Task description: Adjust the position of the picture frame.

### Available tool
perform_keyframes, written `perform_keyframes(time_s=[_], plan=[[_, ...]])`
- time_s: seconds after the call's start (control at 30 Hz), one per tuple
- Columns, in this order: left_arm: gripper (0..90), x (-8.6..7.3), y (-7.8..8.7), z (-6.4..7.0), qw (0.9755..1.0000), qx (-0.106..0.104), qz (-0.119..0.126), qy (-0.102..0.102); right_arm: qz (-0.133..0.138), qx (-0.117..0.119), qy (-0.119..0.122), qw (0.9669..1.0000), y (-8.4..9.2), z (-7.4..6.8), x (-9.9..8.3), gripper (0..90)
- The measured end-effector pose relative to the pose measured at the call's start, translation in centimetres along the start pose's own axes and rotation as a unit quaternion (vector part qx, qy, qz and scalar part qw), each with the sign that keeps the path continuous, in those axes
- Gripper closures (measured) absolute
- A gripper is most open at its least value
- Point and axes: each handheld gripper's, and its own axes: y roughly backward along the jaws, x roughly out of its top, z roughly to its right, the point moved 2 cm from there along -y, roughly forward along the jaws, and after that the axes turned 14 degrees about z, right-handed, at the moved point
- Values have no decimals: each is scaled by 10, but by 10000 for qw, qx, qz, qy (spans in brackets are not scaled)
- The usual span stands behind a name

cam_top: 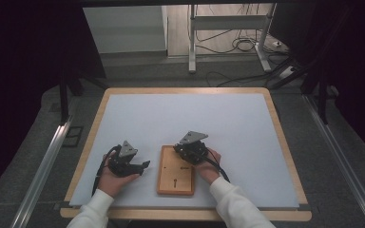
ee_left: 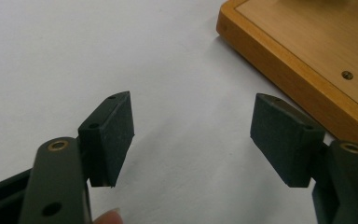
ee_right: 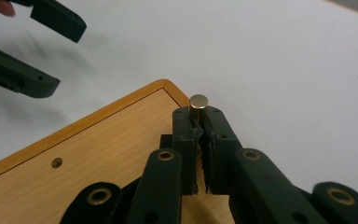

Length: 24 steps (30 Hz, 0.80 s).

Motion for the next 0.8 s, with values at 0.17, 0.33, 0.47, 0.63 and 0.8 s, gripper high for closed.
perform_keyframes(time_s=[0.17,0.33,0.47,0.63,0.8], plan=[[302,-2,2,-2,10000,38,15,25,-7,168,-309,9994,-2,8,-6,816],[301,-2,2,-3,10000,44,16,8,49,51,-682,9976,8,14,-5,510],[301,-2,1,-4,10000,53,12,29,172,-161,-750,9969,37,19,-5,416],[300,1,-2,-3,10000,42,21,-18,239,-388,-824,9956,76,30,-12,361],[299,1,-7,-4,10000,20,-1,-55,363,-570,-983,9929,115,41,-23,311]])
